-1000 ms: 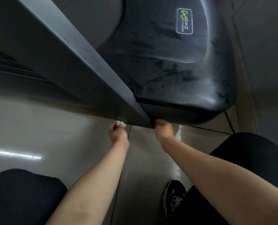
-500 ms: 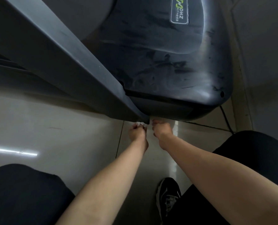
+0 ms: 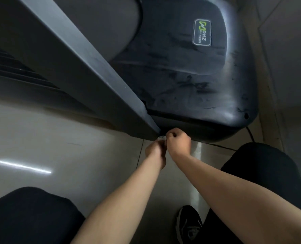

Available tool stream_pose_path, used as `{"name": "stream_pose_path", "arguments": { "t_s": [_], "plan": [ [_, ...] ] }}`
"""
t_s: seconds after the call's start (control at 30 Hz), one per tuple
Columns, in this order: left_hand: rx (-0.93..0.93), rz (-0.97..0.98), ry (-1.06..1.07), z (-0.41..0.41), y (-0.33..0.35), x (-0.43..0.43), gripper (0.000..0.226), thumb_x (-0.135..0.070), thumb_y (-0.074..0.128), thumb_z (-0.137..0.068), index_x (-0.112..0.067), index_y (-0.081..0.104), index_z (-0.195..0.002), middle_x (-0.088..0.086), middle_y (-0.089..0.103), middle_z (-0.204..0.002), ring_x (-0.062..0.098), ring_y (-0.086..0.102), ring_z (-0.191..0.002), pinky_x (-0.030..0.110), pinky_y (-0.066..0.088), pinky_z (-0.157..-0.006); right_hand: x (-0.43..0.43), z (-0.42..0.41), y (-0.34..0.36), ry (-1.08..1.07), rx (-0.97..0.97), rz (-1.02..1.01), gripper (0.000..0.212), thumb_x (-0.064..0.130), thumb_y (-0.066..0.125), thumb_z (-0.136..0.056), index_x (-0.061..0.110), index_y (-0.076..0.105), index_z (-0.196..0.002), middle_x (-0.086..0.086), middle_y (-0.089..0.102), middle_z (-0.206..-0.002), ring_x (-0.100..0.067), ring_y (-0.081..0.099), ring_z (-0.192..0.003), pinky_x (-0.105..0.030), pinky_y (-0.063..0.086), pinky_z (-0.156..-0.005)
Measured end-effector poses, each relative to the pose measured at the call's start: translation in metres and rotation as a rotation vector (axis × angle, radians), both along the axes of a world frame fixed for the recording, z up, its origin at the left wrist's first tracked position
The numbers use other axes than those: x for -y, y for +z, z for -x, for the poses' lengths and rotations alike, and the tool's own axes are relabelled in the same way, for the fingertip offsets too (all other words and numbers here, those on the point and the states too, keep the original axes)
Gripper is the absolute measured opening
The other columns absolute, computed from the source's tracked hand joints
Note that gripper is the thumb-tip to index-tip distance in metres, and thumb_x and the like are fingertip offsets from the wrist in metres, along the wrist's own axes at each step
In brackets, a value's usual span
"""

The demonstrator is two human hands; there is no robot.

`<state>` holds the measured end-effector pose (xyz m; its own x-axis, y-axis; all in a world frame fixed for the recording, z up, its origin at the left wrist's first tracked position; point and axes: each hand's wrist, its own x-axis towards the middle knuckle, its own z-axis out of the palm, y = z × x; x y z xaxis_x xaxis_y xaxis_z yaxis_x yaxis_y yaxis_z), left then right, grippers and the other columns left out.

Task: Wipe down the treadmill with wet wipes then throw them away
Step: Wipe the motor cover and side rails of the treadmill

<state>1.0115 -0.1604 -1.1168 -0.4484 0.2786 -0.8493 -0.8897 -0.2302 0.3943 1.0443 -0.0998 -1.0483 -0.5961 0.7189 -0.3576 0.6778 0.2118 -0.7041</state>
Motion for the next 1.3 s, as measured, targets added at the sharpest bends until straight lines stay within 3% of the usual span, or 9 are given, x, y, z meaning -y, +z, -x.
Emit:
{"name": "stream_pose_path", "arguments": {
  "t_s": [0.13,0.23,0.4,0.6,0.7,0.83,0.93,1.1,1.3],
  "plan": [
    [-0.081,0.029,0.077,0.010,0.013,0.018,0.014,-0.009,0.057,-0.099,-0.007,0.069,-0.105,0.004,0.071,-0.090,0.018,0.068,-0.078,0.029,0.055,-0.074,0.015,0.007,0.017,-0.003,0.019,0.023,0.020,0.020,0.053,-0.095,0.021,0.072,-0.087,-0.001,0.068,-0.084,-0.019,0.064,-0.083,-0.037,0.056,-0.077],
    [-0.122,-0.014,0.299,0.027,0.018,0.039,0.037,0.011,0.050,-0.094,-0.008,0.071,-0.071,0.007,0.069,-0.066,0.021,0.067,-0.062,0.030,0.056,-0.066,0.035,0.013,0.022,0.027,0.045,0.069,0.021,0.019,0.056,-0.085,0.018,0.075,-0.078,-0.005,0.071,-0.077,-0.024,0.067,-0.079,-0.036,0.057,-0.075],
    [-0.337,0.163,0.373,0.058,0.035,0.101,0.018,0.009,0.062,-0.093,-0.009,0.065,-0.096,0.013,0.070,-0.088,0.017,0.068,-0.070,0.020,0.058,-0.064,0.086,0.031,0.021,0.199,-0.033,0.256,0.022,0.011,0.059,-0.083,0.016,0.077,-0.070,-0.001,0.074,-0.069,-0.022,0.072,-0.075,-0.034,0.056,-0.072],
    [-0.509,0.356,0.374,0.091,0.071,0.184,0.041,0.001,0.059,-0.096,-0.024,0.049,-0.126,0.007,0.063,-0.107,0.021,0.068,-0.091,0.027,0.059,-0.078,0.148,0.074,0.032,0.413,-0.021,0.494,0.020,0.018,0.052,-0.102,0.028,0.068,-0.110,0.003,0.072,-0.108,-0.013,0.069,-0.096,-0.034,0.055,-0.083],
    [-0.567,0.515,0.289,0.103,0.087,0.227,0.032,-0.010,0.060,-0.095,-0.037,0.060,-0.111,0.005,0.068,-0.116,0.023,0.068,-0.103,0.043,0.057,-0.095,0.182,0.106,0.052,0.523,-0.039,0.560,0.025,0.025,0.052,-0.104,0.029,0.056,-0.128,0.007,0.066,-0.117,-0.011,0.066,-0.101,-0.037,0.054,-0.093],
    [-0.588,0.761,0.250,0.109,0.112,0.279,0.006,-0.027,0.065,-0.095,-0.024,0.068,-0.099,0.004,0.073,-0.099,0.026,0.069,-0.095,0.043,0.057,-0.088,0.229,0.134,0.074,0.701,-0.015,0.593,0.039,0.031,0.055,-0.103,0.032,0.049,-0.141,0.006,0.057,-0.132,-0.016,0.059,-0.117,-0.044,0.049,-0.105],
    [-0.597,0.863,0.285,0.106,0.131,0.308,0.014,-0.030,0.067,-0.094,-0.017,0.071,-0.097,0.006,0.074,-0.094,0.028,0.069,-0.094,0.040,0.054,-0.086,0.258,0.144,0.090,0.791,-0.026,0.551,0.029,0.027,0.059,-0.101,0.025,0.059,-0.130,0.001,0.065,-0.122,-0.016,0.061,-0.109,-0.040,0.051,-0.101],
    [-0.598,0.884,0.406,0.086,0.166,0.337,0.022,-0.035,0.066,-0.094,-0.015,0.074,-0.091,0.007,0.074,-0.093,0.020,0.063,-0.082,0.031,0.045,-0.073,0.280,0.149,0.115,0.880,-0.098,0.497,0.016,0.023,0.066,-0.097,0.010,0.062,-0.106,-0.001,0.064,-0.093,-0.010,0.055,-0.077,-0.024,0.043,-0.068],
    [-0.610,0.797,0.594,0.060,0.193,0.352,0.008,-0.022,0.063,-0.095,-0.017,0.070,-0.097,0.003,0.071,-0.098,0.020,0.064,-0.091,0.037,0.051,-0.087,0.294,0.143,0.135,0.949,-0.190,0.497,0.004,0.015,0.061,-0.097,0.017,0.058,-0.098,-0.008,0.069,-0.103,-0.019,0.061,-0.087,-0.034,0.050,-0.081]
  ]
}}
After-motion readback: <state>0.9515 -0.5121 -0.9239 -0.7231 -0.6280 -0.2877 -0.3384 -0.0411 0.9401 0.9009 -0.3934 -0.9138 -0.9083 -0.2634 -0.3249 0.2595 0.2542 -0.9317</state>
